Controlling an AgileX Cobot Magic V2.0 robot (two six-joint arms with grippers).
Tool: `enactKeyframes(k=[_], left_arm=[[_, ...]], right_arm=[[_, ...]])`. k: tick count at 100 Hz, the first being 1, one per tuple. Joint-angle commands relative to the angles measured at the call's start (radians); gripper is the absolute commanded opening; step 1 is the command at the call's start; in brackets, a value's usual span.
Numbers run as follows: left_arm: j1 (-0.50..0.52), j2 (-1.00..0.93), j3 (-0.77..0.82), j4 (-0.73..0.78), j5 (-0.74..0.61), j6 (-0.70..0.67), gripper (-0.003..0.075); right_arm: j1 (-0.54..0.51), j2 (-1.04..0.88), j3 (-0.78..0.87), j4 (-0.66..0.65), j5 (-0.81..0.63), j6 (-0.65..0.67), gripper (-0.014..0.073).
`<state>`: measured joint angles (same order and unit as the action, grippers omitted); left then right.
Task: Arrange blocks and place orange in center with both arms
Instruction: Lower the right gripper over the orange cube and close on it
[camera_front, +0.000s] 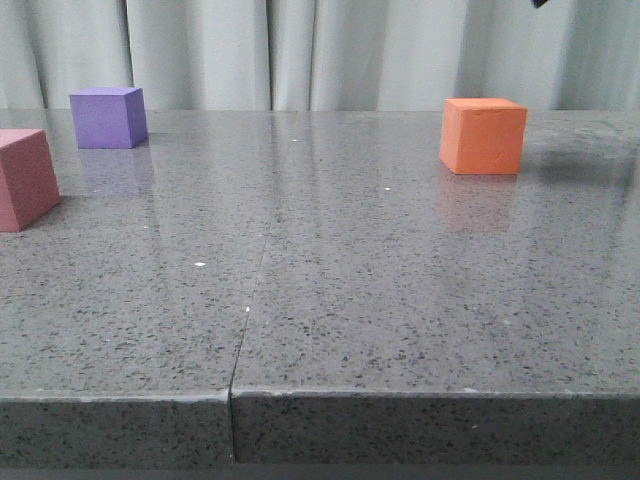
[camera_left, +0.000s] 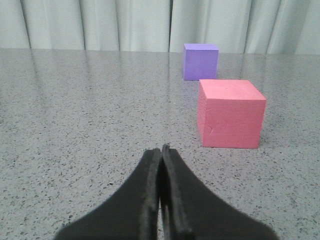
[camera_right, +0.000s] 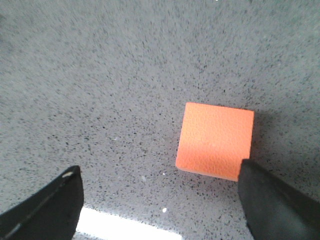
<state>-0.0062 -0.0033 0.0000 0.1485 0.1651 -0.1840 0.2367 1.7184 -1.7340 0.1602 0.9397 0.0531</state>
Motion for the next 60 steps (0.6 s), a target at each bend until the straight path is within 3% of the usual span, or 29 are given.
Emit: enactKeyframes(k=[1,26,60], left_arm=[[0.002,-0.034,0.047,-0.01,-0.078,-0.012,-0.002],[0.002,-0.034,0.047,-0.01,-0.078,-0.012,-0.002],[0.002,-0.034,0.047,-0.01,-0.078,-0.012,-0.002]], right_arm=[[-0.001,0.029,-0.12,-0.016,0.044,-0.011,0.0625],[-0.001,0.152,-0.253,-0.143,0.132,0.058,0.0625],[-0.022,0.221,-0.254,-0.147,0.194,0.09,0.0625]])
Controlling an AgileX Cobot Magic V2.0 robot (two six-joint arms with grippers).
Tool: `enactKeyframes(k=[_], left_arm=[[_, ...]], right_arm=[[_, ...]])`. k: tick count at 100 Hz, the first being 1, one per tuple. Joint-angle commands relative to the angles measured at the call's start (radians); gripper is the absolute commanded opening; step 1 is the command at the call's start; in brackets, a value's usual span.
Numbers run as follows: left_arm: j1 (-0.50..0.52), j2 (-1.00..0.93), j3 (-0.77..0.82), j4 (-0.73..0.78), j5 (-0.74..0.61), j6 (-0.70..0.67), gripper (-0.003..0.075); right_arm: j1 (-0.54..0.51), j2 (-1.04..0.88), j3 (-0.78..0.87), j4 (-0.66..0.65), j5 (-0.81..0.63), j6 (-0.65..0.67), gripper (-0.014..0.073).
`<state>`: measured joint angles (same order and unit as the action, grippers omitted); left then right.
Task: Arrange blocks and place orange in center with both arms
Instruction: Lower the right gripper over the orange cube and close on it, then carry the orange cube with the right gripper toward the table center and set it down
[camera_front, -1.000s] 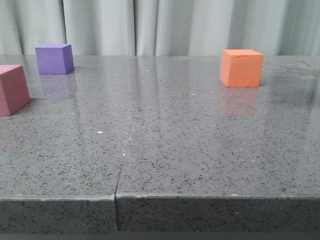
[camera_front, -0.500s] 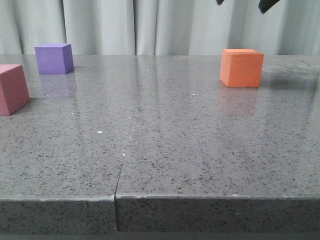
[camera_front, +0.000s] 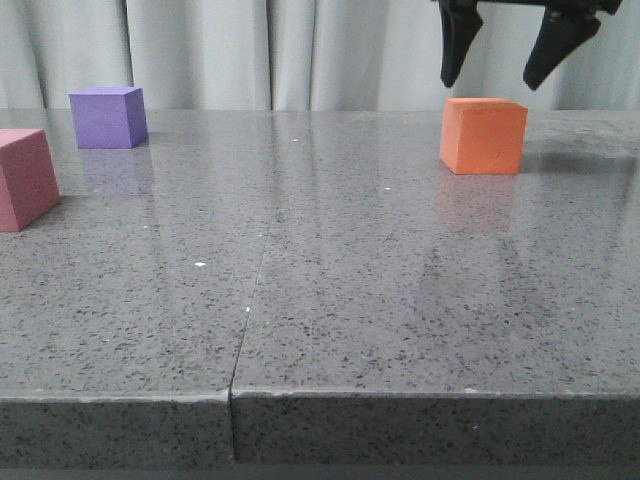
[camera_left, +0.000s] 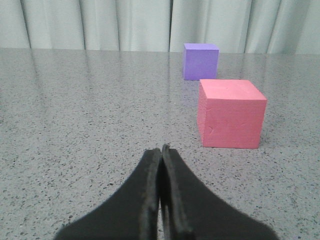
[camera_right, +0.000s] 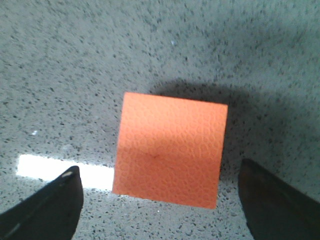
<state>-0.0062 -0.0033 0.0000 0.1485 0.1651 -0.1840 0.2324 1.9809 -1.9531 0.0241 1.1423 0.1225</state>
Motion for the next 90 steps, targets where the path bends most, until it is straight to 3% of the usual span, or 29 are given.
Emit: enactKeyframes(k=[1,39,46,61,68,90], left_arm=[[0.002,-0.034,0.047,-0.01,-0.078,-0.012,-0.002],[0.002,-0.034,0.047,-0.01,-0.078,-0.012,-0.002],[0.002,-0.034,0.047,-0.01,-0.078,-0.012,-0.002],[0.002,-0.034,0.047,-0.01,-0.078,-0.012,-0.002],[0.002,-0.034,0.047,-0.01,-0.078,-0.012,-0.002],[0.002,-0.034,0.047,-0.01,-0.078,-0.012,-0.002]], right_arm=[[-0.019,-0.04,-0.034,-0.011,-0.008,0.021,0.0625],[-0.022,0.04,-0.034,0.046,-0.028,0.021,0.0615],[-0.022,0.041,-0.034,0.046,-0.026,0.021,0.0561],[-0.022,0.041,-0.034,0.046,-0.011,0.02,0.0329],[-0.022,0.041,-0.034,0.046,-0.011,0.02,0.0259],[-0.002,0.023,-0.068,0.071,0.024,0.012,0.0218]])
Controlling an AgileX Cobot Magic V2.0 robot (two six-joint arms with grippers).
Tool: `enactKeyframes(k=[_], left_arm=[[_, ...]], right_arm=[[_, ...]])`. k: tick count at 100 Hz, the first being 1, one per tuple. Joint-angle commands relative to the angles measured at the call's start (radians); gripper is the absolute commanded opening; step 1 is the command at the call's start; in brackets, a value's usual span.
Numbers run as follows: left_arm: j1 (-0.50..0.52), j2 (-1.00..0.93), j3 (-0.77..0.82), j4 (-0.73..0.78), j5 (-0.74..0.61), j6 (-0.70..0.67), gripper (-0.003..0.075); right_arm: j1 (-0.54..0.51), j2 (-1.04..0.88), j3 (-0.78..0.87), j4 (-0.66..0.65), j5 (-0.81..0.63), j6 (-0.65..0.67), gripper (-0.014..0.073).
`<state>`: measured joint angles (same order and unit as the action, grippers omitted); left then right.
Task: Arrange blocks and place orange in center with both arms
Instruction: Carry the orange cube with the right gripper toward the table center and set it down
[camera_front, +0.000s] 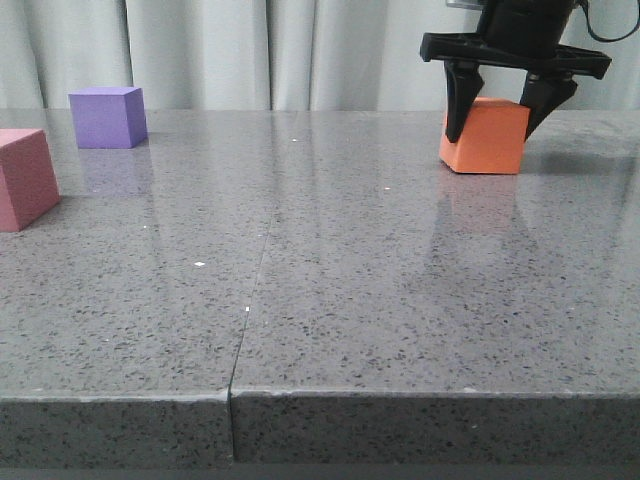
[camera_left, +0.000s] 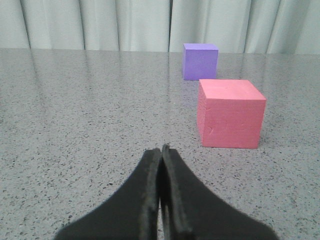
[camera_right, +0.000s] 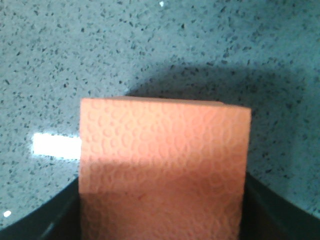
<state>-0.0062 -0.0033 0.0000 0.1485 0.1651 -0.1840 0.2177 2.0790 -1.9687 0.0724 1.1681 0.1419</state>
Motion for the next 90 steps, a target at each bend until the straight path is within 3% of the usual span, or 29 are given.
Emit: enactKeyframes(k=[1,24,52,90], left_arm=[[0.002,-0.034,0.047,-0.01,-0.078,-0.012,-0.002],[0.002,-0.034,0.047,-0.01,-0.078,-0.012,-0.002],[0.002,-0.034,0.047,-0.01,-0.078,-0.012,-0.002],[0.002,-0.034,0.047,-0.01,-0.078,-0.012,-0.002]], right_arm=[[0.018,-0.076,-0.056,0.023,0.0,-0.008,0.0218],[0.139,-0.08,-0.158,0.03,0.058,-0.008,0.0212],[0.292,-0.05,-0.159,0.03,0.028,-0.002,0.0211],[0.323,0.026,-0.159,0.03,0.014,-0.002,0.0214]])
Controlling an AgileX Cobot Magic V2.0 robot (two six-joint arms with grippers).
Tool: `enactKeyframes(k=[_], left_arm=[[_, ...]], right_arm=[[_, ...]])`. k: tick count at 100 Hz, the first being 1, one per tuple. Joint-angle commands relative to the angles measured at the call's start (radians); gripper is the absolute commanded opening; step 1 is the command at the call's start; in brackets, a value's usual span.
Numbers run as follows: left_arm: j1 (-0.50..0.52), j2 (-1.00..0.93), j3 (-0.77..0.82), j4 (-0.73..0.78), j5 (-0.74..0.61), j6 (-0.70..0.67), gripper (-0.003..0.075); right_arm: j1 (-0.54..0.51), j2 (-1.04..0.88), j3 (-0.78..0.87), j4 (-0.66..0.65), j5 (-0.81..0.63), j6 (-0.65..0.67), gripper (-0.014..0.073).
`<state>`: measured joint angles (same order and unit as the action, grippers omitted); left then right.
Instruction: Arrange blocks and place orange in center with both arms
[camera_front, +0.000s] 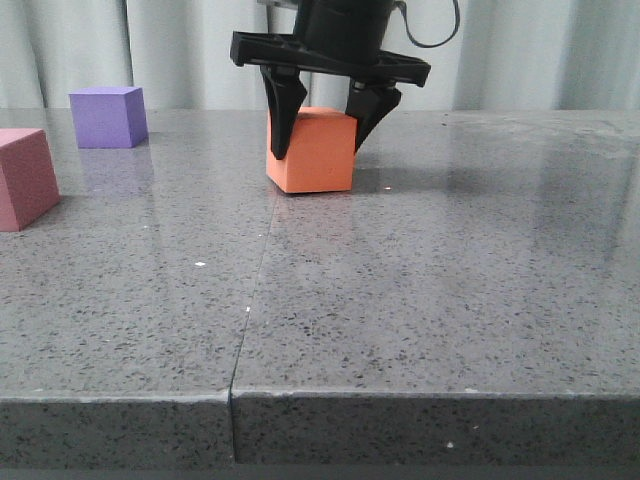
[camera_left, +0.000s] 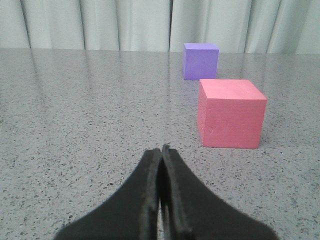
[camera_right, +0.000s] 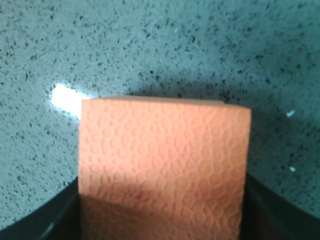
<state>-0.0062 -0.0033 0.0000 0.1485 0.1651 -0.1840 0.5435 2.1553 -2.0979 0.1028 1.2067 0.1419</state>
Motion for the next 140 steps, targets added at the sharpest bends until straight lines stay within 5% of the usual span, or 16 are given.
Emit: enactKeyframes(k=[1,13,31,95,106,140], left_arm=[[0.002,-0.034,0.047,-0.01,-0.078,-0.012,-0.002],[0.002,-0.034,0.047,-0.01,-0.078,-0.012,-0.002],[0.002,-0.034,0.047,-0.01,-0.078,-0.012,-0.002],[0.002,-0.034,0.047,-0.01,-0.078,-0.012,-0.002],[0.002,-0.034,0.047,-0.01,-0.078,-0.012,-0.002],[0.002,-0.034,0.047,-0.01,-0.078,-0.012,-0.002]], right_arm=[[-0.003,-0.049,-0.03,0.0,-0.024,-0.002,0.0215],[-0.003,-0.049,-0.03,0.0,-0.02,-0.007,0.0304],[-0.003,-0.05,-0.03,0.003,-0.013,-0.007,0.0671],[-0.003,-0.242,-0.029,-0.012,0.069,-0.007,0.062],[-0.003,-0.3,-0.029,-0.065,0.08,-0.007,0.0538],[-0.004,-0.489,0.112,-0.103,0.036,0.007,0.0031]])
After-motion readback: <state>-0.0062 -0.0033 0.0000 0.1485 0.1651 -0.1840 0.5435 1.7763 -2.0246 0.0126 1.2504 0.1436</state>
